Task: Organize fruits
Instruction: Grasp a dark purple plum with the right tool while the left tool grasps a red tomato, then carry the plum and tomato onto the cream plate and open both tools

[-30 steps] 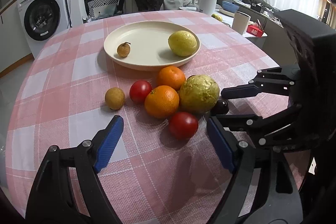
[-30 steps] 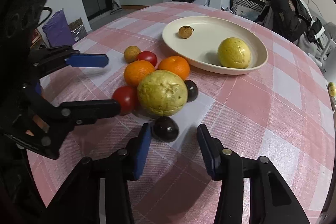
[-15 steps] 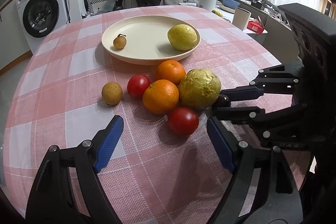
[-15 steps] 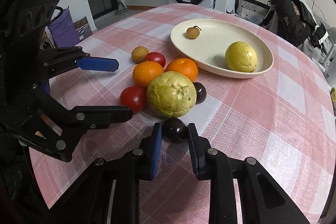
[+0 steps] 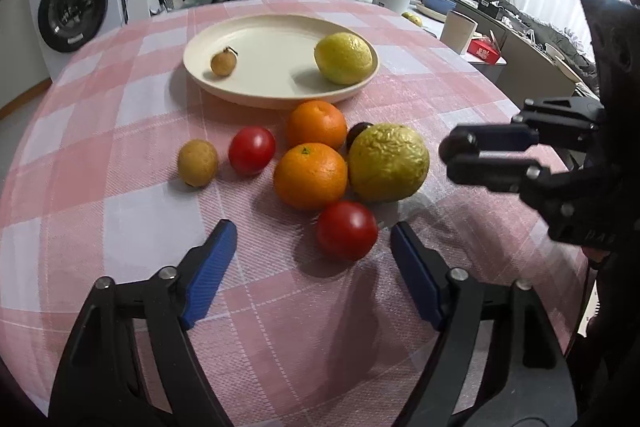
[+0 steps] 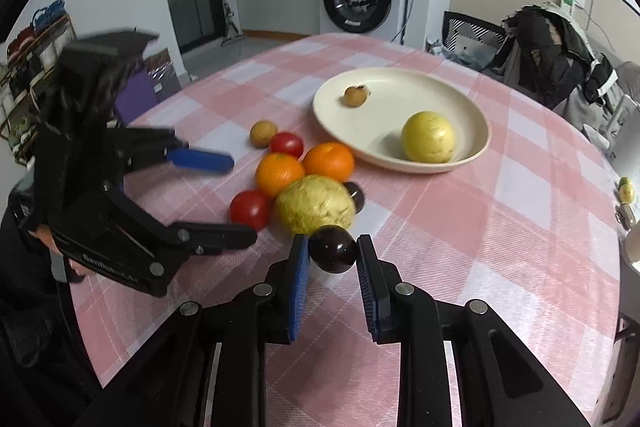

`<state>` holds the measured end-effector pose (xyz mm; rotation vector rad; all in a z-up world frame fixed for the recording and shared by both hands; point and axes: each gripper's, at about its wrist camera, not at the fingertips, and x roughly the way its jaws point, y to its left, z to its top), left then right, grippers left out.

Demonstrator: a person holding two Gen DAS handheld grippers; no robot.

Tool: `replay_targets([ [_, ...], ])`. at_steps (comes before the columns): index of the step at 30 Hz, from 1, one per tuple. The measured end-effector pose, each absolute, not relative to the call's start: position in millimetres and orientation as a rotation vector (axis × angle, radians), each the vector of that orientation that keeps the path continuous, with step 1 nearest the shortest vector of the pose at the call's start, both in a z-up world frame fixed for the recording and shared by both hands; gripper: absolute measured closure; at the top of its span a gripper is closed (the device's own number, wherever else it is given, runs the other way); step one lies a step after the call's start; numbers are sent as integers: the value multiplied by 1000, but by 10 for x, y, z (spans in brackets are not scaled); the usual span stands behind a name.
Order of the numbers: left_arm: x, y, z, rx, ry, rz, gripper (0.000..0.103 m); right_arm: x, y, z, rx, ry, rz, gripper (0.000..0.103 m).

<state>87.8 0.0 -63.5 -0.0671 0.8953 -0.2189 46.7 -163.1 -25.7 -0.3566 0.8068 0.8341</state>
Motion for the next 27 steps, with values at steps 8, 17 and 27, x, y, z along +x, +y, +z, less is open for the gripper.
replay_targets([
  [8,902,-65,-653,-50,900,-230,49,525,-1643,-229,-330,795,817,78],
  [17,849,-147,-625,-50,886,-290,75,525,-1638,-265,-335,803,816,78],
  [27,773,-79,-485,-56,843,-299,75,548,-1673,-234,-313,789,807,78],
])
